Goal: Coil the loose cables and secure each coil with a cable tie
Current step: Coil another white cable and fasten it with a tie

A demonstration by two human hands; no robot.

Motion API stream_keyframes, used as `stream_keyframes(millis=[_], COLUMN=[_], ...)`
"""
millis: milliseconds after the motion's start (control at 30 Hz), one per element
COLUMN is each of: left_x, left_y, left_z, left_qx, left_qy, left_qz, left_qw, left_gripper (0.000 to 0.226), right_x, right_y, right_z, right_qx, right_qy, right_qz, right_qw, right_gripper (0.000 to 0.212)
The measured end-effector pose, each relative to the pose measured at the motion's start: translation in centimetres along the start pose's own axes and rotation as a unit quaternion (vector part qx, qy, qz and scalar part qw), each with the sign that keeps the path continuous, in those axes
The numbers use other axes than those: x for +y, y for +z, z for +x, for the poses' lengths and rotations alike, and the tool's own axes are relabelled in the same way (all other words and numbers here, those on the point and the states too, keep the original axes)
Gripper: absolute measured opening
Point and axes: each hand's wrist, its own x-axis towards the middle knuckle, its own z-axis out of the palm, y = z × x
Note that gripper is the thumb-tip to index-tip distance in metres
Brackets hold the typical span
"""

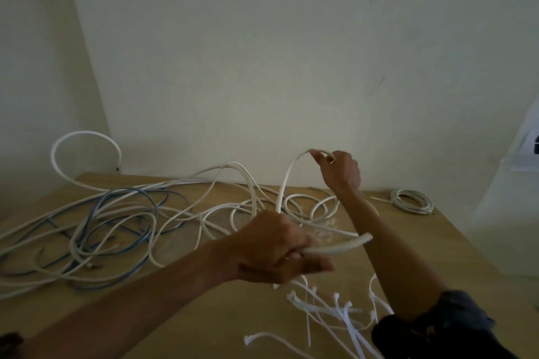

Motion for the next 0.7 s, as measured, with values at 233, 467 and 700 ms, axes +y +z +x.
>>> stream_keyframes(millis=[233, 467, 700], left_x=[-7.0, -11.0, -11.2], left_y=[1.5, 4.3, 3.1], left_z=[0.8, 1.0, 2.1], left_qx=[0.326, 0.415, 0.435], left_qy=[-0.298, -0.326, -0.29], left_qz=[-0.564, -0.712, -0.727], left_qw=[0.697, 0.464, 0.444], left_gripper=[0.03, 0.034, 0.046], right_x=[1.3, 0.0, -1.5], right_y=[-2.3, -4.6, -2.8], right_z=[0.1, -4.4, -7.3], right_qx=[-0.131, -0.271, -0.247], right_qy=[0.104, -0.026, -0.313], right_qz=[0.367, 0.543, 0.306], right_qw=[0.915, 0.794, 0.865], right_gripper=[0.038, 0.036, 0.037])
